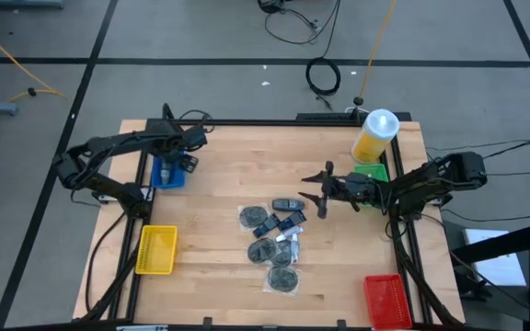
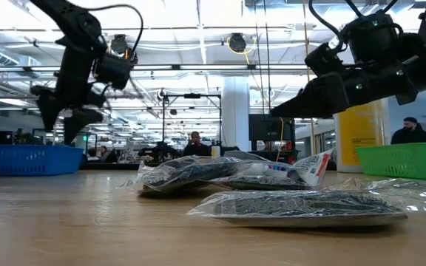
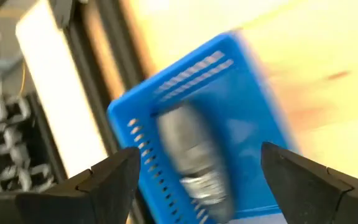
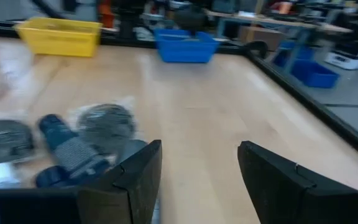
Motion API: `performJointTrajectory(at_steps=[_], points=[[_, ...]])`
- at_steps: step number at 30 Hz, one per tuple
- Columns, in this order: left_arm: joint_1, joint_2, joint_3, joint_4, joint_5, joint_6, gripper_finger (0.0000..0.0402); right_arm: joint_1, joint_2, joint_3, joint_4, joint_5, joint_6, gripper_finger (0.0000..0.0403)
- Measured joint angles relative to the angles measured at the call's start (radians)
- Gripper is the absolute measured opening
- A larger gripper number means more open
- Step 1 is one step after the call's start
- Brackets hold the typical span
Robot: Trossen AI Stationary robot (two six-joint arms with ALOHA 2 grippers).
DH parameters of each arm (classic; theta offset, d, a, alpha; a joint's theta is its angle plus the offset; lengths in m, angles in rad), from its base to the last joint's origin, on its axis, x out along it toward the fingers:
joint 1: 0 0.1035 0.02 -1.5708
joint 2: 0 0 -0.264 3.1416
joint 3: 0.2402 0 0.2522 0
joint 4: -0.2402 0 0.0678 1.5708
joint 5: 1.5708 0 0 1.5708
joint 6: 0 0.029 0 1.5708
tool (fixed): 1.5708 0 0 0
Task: Pick & Place Travel size toiletries
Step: Put the blue shave cream into the red bin
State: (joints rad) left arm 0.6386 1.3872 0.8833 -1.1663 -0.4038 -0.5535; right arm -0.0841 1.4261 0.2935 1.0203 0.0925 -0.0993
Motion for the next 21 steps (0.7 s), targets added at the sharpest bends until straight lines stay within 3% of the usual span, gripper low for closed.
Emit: performJointTrajectory(at_steps=[4, 9, 16, 21], points=[[-0.094, -0.001, 0.026, 0.096, -0.002, 0.026, 0.0317, 0.0, 0.0, 0.018, -0.046, -0.165, 0.034, 0.0205], [-0.233, -0.001, 0.025, 0.343, -0.001, 0.073, 0.0321, 0.002, 0.0, 0.106, -0.264, -0.356, 0.089, 0.0205], [-0.438, -0.001, -0.042, 0.855, 0.002, 0.192, 0.0313, 0.081, 0.0, 0.267, -0.69, -0.386, -0.02, 0.0205], [-0.566, -0.001, -0.178, 1.29, 0.003, 0.246, 0.0316, 0.155, 0.0, 0.285, -0.774, -0.383, -0.12, 0.0205]])
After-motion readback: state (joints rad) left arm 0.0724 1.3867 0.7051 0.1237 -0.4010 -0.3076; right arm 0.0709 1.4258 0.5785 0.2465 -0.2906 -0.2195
